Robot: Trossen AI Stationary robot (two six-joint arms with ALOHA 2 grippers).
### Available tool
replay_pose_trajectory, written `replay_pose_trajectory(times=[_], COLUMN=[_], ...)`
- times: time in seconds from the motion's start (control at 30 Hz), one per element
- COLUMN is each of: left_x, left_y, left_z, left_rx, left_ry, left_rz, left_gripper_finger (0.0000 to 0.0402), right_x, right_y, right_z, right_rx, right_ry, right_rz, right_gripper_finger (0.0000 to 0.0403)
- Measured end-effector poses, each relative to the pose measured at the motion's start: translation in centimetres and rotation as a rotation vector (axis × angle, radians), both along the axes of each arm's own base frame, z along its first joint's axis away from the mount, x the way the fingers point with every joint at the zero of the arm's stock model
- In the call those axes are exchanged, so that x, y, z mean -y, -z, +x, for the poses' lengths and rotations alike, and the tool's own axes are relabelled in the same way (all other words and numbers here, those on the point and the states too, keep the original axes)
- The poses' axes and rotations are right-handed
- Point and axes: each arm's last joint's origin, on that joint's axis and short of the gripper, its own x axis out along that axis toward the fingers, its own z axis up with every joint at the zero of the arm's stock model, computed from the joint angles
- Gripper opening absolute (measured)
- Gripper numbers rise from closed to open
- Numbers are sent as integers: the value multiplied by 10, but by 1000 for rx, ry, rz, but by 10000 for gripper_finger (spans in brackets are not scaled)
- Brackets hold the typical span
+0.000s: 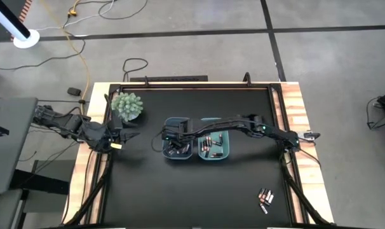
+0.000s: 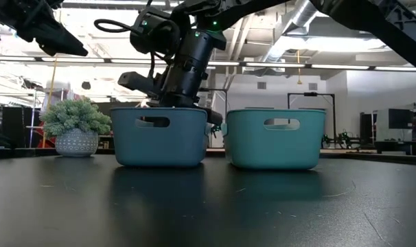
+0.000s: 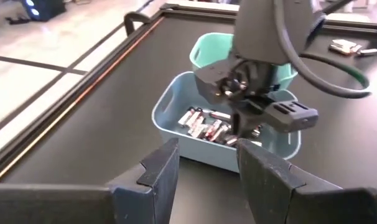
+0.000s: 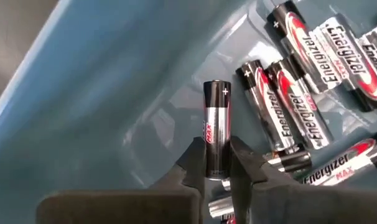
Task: Sort batteries
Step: Put the silver battery into the blue bin
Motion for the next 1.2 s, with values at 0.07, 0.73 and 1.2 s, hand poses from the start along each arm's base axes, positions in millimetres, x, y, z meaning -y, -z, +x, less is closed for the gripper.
replay_pose_trajectory(times=[0.07,0.73,1.2], left_x=[-1,-3,9], left_y=[0,0,6], left_z=[0,1,34], left_rx=[4,4,-45], left_ry=[-18,-68,-78], left_rz=[9,26,-36], left_gripper_finger=[158,158,158], right_x=[0,15,-50], right_y=[-1,-59,-190], right_z=[0,-1,-94], right_rx=[3,25,42], right_ry=[0,-54,6], right_rz=[0,-70,-363], right_gripper_finger=[62,187,150])
